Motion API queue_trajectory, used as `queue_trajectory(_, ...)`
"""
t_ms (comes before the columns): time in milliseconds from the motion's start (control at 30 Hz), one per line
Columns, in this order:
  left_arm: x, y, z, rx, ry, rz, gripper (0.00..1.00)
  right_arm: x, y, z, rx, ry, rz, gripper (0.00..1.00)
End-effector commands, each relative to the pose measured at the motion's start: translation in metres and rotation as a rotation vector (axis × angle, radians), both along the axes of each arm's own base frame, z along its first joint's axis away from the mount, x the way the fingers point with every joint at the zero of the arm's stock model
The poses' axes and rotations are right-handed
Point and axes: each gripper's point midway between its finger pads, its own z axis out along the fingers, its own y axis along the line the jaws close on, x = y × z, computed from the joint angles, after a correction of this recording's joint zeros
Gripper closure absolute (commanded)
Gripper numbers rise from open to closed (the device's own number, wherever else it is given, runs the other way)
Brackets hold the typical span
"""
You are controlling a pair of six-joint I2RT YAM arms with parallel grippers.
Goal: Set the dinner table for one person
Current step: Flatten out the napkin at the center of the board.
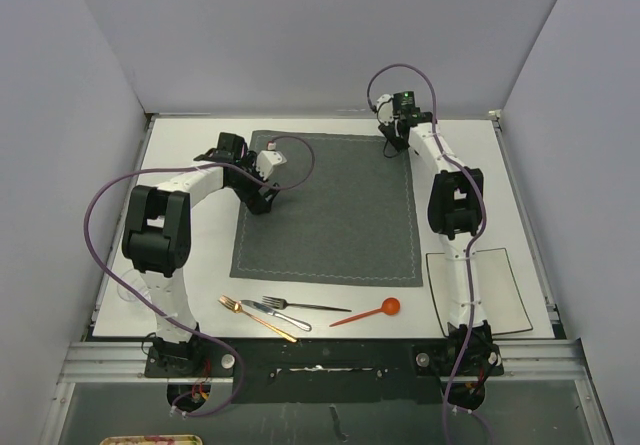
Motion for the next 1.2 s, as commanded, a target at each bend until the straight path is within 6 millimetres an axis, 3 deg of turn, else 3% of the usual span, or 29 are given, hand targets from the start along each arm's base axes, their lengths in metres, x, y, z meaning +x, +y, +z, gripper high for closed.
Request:
queue_trajectory(0,0.026,-0.008,0.046,-0.072,-0.128,0.014,0.07,0.012,-0.003,0.07,0.009,-0.166,-0.032,0.57)
queue_trajectory(67,0.029,-0.008,0.051,-0.08,-0.146,0.022,0.07,0.013,-0.004,0.077,0.006,-0.188,-0.043,0.52)
queue_trajectory(200,0.029,-0.007,0.057,-0.099,-0.153,0.032,0.07,0.007,-0.001,0.088,0.051,-0.197,-0.06,0.5)
queue_trajectory(400,0.017,-0.007,0.061,-0.14,-0.116,0.028,0.09,-0.027,0.027,0.093,0.237,-0.111,-0.018,0.55)
queue_trajectory(533,0.01,-0.004,0.051,-0.139,-0.088,0.032,0.11,-0.066,0.062,0.075,0.432,0.05,0.062,0.74)
queue_trajectory(733,-0.001,0.004,0.043,-0.147,-0.065,0.041,0.12,-0.132,0.113,0.048,0.694,0.347,0.217,0.87)
queue_trajectory(833,-0.005,0.008,0.041,-0.149,-0.056,0.045,0.13,-0.154,0.12,0.036,0.712,0.457,0.251,1.0)
queue_trajectory(1167,-0.014,0.01,0.038,-0.156,-0.035,0.045,0.14,-0.192,0.122,0.004,0.547,0.569,0.294,1.0)
